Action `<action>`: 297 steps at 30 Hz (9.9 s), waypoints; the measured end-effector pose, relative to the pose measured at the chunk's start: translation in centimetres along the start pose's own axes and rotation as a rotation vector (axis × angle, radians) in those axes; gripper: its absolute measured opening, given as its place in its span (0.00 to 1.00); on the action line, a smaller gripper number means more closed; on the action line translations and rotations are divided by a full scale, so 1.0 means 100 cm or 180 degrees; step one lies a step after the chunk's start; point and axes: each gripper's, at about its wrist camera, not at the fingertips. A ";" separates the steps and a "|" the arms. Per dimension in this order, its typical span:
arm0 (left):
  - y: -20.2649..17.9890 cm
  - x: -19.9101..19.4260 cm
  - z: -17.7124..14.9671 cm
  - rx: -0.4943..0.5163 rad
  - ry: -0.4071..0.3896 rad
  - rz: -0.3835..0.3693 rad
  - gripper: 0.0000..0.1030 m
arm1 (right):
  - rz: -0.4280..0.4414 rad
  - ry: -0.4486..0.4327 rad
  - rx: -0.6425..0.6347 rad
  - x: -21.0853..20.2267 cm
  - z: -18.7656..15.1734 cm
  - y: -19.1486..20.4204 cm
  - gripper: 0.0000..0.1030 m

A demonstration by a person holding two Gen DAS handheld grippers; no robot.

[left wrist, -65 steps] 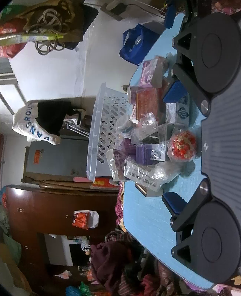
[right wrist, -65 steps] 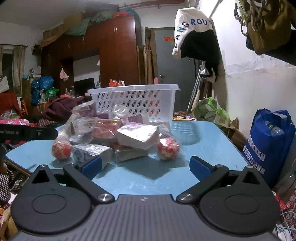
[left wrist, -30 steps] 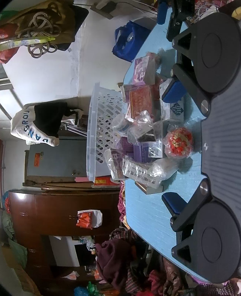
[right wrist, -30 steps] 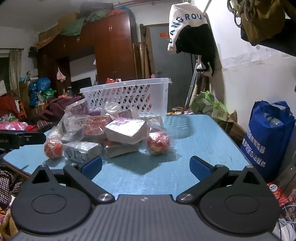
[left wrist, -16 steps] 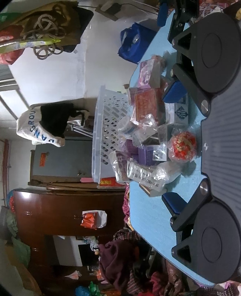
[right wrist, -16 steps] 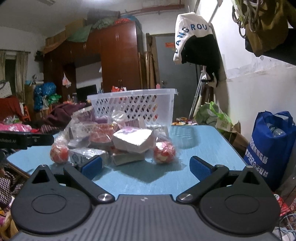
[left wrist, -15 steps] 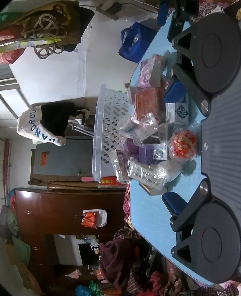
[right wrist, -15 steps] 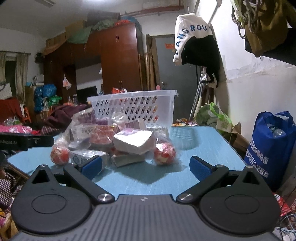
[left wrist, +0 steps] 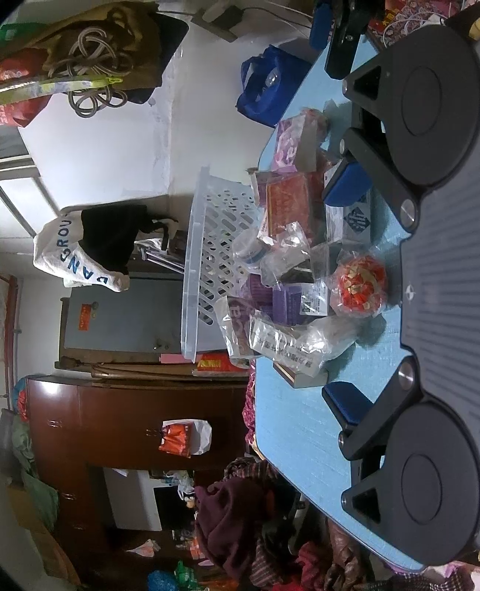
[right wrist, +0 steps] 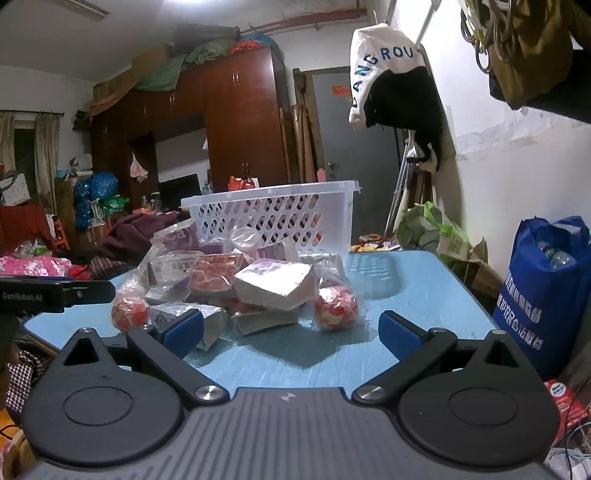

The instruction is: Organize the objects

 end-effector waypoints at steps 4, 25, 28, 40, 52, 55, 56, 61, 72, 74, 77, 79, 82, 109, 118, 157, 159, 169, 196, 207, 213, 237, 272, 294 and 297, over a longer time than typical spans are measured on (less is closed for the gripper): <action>0.000 -0.002 0.000 -0.0007 -0.0027 -0.0020 0.99 | -0.0013 -0.0039 -0.0031 -0.002 0.002 0.001 1.00; 0.007 0.002 -0.008 0.0014 -0.0008 0.0031 0.99 | -0.0080 0.0021 -0.0128 0.009 0.000 0.008 0.90; 0.009 0.009 -0.012 0.0013 0.0047 0.0011 0.99 | -0.0133 0.0065 -0.0190 0.017 -0.002 0.007 0.81; 0.002 0.047 -0.017 0.0111 0.0114 -0.0023 0.87 | -0.0116 0.0252 -0.0571 0.074 0.024 0.005 0.74; 0.002 0.040 -0.021 0.0195 -0.0020 -0.0163 0.49 | 0.0049 0.0047 -0.0462 0.050 0.021 0.000 0.56; 0.001 0.036 -0.024 0.0234 -0.0032 -0.0165 0.49 | 0.0055 0.0001 -0.0402 0.039 0.020 -0.001 0.56; 0.000 0.034 -0.026 0.0245 -0.0043 -0.0178 0.49 | 0.0061 -0.0013 -0.0388 0.037 0.020 -0.001 0.56; 0.002 0.022 -0.029 0.0267 -0.0145 -0.0243 0.49 | 0.0071 -0.0045 -0.0377 0.029 0.021 0.000 0.56; 0.003 0.023 -0.029 0.0220 -0.0130 -0.0588 0.48 | 0.0139 0.0001 -0.0252 0.033 0.022 -0.006 0.56; 0.001 0.018 -0.023 0.0240 -0.0239 -0.0635 0.48 | 0.0188 -0.0001 -0.0217 0.031 0.026 -0.008 0.56; 0.007 0.012 0.001 0.0171 -0.0393 -0.0753 0.48 | 0.0199 -0.0048 -0.0238 0.028 0.042 -0.009 0.56; 0.011 0.012 0.030 0.0130 -0.0490 -0.0763 0.48 | 0.0216 -0.0086 -0.0284 0.032 0.067 -0.008 0.56; 0.013 0.030 0.093 0.0077 -0.0485 -0.0845 0.48 | 0.0137 -0.0109 -0.0406 0.056 0.117 -0.004 0.56; 0.060 0.039 0.003 -0.0285 0.0192 -0.0477 0.87 | -0.0005 0.0524 -0.0287 0.073 0.033 -0.047 0.77; 0.039 0.058 -0.001 0.0095 0.0173 -0.0289 0.78 | 0.0012 0.0706 -0.0281 0.084 0.017 -0.047 0.46; 0.028 0.192 0.224 -0.0376 0.0463 -0.0582 0.66 | 0.0063 0.0548 -0.0652 0.193 0.191 -0.002 0.55; 0.033 0.183 0.220 -0.0385 0.0396 -0.0599 0.84 | 0.0051 0.0361 -0.0623 0.174 0.189 -0.002 0.76; 0.049 0.064 0.103 -0.0233 -0.0130 -0.0580 0.89 | 0.0443 0.0074 -0.0314 0.061 0.041 -0.019 0.92; 0.067 0.106 0.058 -0.0220 0.0606 -0.0195 0.80 | 0.0168 0.0869 -0.0778 0.114 0.031 0.022 0.67; 0.082 0.100 0.048 -0.0528 0.0519 -0.0157 0.59 | 0.0159 0.0500 -0.0382 0.060 0.017 -0.012 0.66; 0.073 0.102 0.055 -0.0430 0.0541 -0.0067 0.50 | 0.0170 0.0427 -0.0363 0.055 0.021 -0.011 0.66; 0.073 0.058 0.108 -0.0490 -0.0504 -0.0531 0.37 | 0.0327 0.0020 -0.0463 0.060 0.109 -0.012 0.66; 0.052 0.106 0.080 -0.0430 0.0179 -0.0433 0.82 | 0.0161 0.0347 -0.0633 0.121 0.083 0.001 0.71; 0.056 0.122 0.069 -0.0477 0.0187 -0.0619 0.73 | 0.0046 0.0485 -0.0642 0.124 0.057 0.010 0.21; 0.060 0.119 0.067 -0.0544 0.0114 -0.0666 0.73 | 0.0160 0.0388 -0.0500 0.119 0.058 0.002 0.14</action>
Point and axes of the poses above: each gripper's, at about its wrist camera, not at the fingertips, and x roughly the way its jaws point, y to its left, z to its top, and after that the axes turned 8 degrees about y, right-handed
